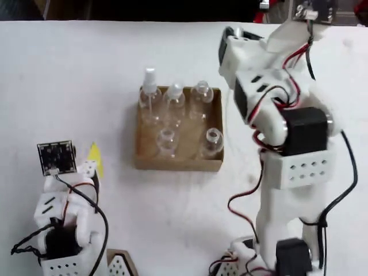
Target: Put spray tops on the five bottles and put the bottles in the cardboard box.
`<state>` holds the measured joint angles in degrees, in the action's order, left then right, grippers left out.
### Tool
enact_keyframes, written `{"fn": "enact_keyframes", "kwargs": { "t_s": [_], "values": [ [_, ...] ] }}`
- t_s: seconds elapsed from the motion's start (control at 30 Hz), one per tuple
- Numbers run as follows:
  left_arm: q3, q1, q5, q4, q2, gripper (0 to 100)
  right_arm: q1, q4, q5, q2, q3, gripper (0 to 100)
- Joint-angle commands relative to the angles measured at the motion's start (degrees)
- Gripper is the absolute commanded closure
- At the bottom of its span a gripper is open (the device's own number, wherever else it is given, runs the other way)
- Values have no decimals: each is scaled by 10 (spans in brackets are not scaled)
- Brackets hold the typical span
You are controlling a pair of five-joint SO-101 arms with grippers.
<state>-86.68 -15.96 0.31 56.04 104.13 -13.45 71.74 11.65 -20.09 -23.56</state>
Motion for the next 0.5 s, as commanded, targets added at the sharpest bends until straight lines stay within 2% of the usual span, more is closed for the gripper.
{"fn": "enact_keyframes", "kwargs": {
  "t_s": [0.0,0.2,0.37,0.47],
  "values": [
    [3,-7,-4,4,4,846,-13,-246,-5,-72,159,982],
    [3,-5,-4,4,4,846,-26,-522,-11,-109,309,982],
    [3,-5,-4,3,4,846,-26,-667,-16,-108,403,978],
    [0,-5,-4,-7,4,846,-42,-757,-85,-87,453,981]
  ]
}}
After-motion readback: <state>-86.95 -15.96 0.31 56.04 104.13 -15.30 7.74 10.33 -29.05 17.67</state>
